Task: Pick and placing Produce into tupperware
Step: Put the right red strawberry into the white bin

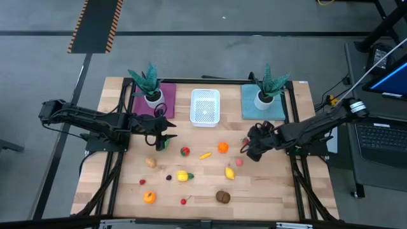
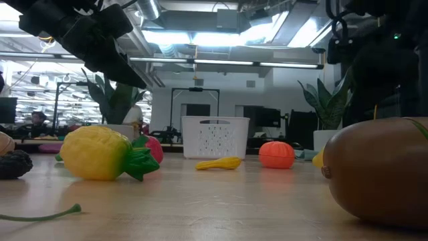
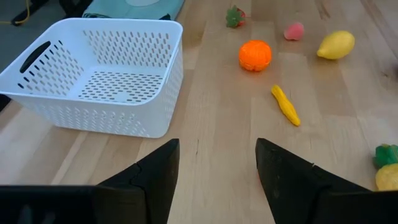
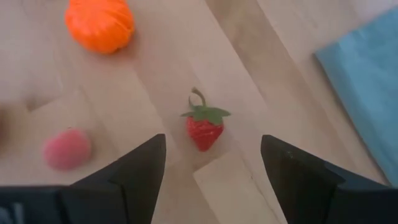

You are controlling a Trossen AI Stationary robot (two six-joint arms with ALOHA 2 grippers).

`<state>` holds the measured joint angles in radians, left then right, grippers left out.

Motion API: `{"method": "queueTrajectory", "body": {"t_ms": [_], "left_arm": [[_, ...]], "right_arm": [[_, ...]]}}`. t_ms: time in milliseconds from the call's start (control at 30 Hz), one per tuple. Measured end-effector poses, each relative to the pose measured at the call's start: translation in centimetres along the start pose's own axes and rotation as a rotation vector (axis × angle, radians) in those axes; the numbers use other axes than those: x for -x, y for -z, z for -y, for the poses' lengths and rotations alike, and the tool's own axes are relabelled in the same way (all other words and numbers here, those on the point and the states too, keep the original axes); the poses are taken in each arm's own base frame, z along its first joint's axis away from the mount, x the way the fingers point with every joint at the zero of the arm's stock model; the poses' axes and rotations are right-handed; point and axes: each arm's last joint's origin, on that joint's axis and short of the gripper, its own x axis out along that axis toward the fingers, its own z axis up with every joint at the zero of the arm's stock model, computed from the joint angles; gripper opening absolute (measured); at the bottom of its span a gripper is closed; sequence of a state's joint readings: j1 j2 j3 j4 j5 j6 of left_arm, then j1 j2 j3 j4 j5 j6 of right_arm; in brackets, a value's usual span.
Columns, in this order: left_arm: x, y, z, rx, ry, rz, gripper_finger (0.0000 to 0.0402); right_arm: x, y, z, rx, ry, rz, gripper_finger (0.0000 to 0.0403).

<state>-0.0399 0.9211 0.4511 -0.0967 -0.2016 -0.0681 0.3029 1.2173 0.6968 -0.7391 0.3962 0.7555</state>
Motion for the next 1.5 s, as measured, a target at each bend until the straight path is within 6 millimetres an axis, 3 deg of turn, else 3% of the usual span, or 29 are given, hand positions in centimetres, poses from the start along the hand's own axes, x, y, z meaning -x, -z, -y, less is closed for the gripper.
{"method": "queueTrajectory", "body": {"t_ms": [700, 1500], "left_arm": [[0.0, 0.0, 0.0, 0.0, 0.0, 0.0, 0.0204], [0.0, 0.0, 0.0, 0.0, 0.0, -0.001, 0.0204]], "right_arm": [[-0.2, -0.2, -0.3, 0.044, -0.023, 0.018, 0.0265], [-3.7, 2.8, 0.6, -0.01, -0.057, 0.051, 0.0265]]}}
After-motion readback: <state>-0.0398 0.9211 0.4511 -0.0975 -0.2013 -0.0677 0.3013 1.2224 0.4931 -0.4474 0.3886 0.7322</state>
